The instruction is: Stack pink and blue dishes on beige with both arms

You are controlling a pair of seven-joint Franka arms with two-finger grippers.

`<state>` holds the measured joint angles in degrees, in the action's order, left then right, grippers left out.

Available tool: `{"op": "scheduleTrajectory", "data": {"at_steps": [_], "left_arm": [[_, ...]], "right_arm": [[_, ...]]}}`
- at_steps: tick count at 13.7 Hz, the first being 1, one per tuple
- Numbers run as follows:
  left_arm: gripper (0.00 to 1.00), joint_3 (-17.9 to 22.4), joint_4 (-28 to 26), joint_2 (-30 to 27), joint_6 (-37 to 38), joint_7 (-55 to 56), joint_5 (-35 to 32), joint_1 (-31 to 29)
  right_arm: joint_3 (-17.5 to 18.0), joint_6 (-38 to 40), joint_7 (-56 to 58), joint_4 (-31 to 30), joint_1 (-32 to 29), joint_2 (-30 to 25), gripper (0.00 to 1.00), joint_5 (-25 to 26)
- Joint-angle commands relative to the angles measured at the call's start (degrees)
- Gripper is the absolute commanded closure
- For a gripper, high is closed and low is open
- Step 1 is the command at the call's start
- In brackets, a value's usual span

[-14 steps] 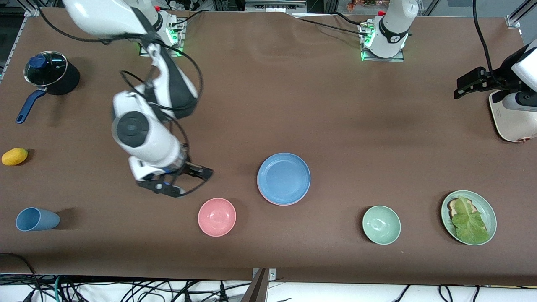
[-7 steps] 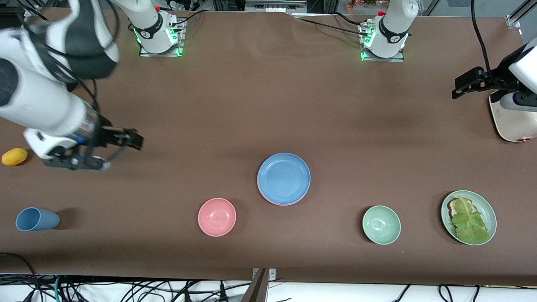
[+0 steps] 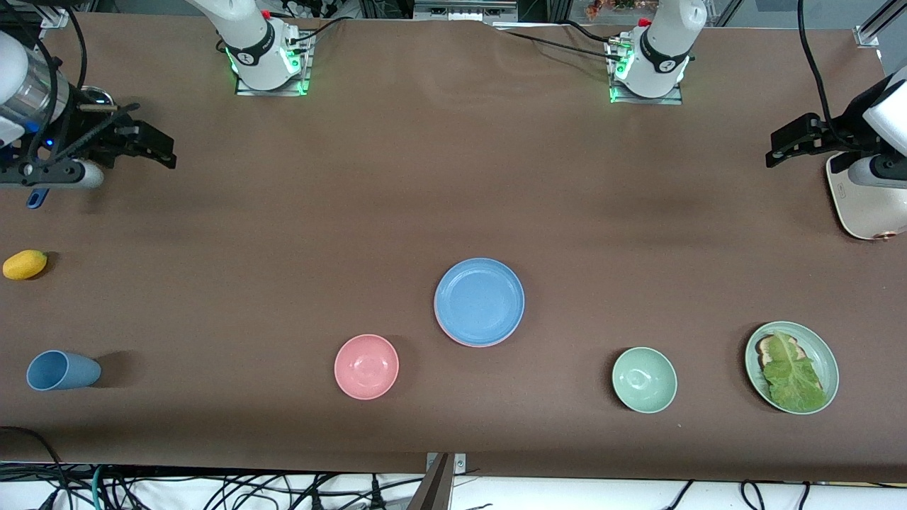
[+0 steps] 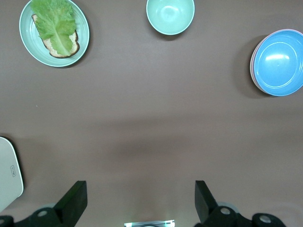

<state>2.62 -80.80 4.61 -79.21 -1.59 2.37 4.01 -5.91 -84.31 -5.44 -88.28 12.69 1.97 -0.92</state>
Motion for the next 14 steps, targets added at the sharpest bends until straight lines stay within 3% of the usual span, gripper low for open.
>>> {"op": "scheduleTrajectory", "data": {"at_steps": [1,14], "left_arm": [[0.00,-0.1,0.0,-0.5,0.6,0.0,0.3,-0.1],[0.00,-0.1,0.0,-0.4,0.6,-0.2,0.4,-0.1]], "right_arm": [[0.1,0.0,2.1,-1.5,-0.7,-0.8,0.00,0.7],[-0.1,0.5,2.4,0.4,-0.1,-0.3,0.00,0.7]]}}
